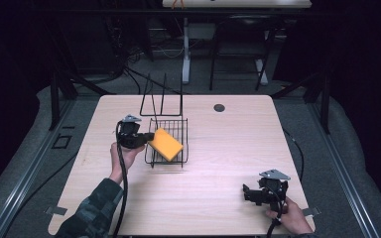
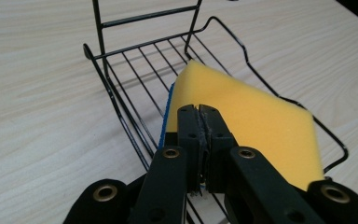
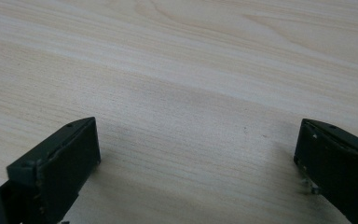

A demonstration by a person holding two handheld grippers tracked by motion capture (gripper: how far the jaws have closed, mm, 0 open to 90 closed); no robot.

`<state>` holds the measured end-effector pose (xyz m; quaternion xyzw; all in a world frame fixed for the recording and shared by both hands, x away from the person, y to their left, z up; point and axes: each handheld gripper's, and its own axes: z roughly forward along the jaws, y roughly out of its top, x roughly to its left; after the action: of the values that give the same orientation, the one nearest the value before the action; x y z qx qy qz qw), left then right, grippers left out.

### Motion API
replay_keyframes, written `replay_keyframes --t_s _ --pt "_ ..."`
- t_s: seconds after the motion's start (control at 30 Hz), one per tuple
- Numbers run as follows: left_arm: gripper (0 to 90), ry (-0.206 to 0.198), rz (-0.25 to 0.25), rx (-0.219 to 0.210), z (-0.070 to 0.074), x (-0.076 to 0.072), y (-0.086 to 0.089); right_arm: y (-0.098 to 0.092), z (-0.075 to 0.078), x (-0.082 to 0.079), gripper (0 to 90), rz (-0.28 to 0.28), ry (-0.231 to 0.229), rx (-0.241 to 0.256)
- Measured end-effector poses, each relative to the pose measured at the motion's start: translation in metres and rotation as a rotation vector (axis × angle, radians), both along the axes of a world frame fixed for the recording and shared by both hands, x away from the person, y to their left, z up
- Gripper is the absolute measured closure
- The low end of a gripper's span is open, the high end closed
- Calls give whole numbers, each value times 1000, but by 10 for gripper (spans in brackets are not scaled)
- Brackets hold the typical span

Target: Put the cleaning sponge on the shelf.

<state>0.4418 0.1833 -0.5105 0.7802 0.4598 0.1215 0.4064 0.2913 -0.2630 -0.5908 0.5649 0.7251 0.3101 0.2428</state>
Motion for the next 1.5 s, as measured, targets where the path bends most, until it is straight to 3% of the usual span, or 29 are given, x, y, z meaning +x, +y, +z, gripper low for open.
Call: replay_keyframes --t_s 0.17,0.33,0.53,0.8,0.97,1.2,1.37,1.43,1.5 --pt "862 -1 3 4 -2 1 -2 0 0 0 0 0 0 0" --pt "841 31 -23 10 -9 5 -10 0 0 0 0 0 0 0" --pt "829 37 -30 29 -9 4 -10 0 0 0 0 1 1 1" --pt "802 61 -56 64 -5 -3 -11 0 0 0 0 2 -5 2" --pt "782 52 -54 94 -3 -7 -13 0 0 0 0 6 1 0" --pt "758 66 -69 102 -1 -12 -13 0 0 0 0 8 1 -1" --pt "651 69 -69 99 1 -14 -11 0 0 0 0 6 2 1" --pt "511 58 -48 109 2 -15 -10 1 0 0 0 1 0 4" --pt "452 56 -40 113 2 -16 -10 2 0 0 0 -4 9 2"
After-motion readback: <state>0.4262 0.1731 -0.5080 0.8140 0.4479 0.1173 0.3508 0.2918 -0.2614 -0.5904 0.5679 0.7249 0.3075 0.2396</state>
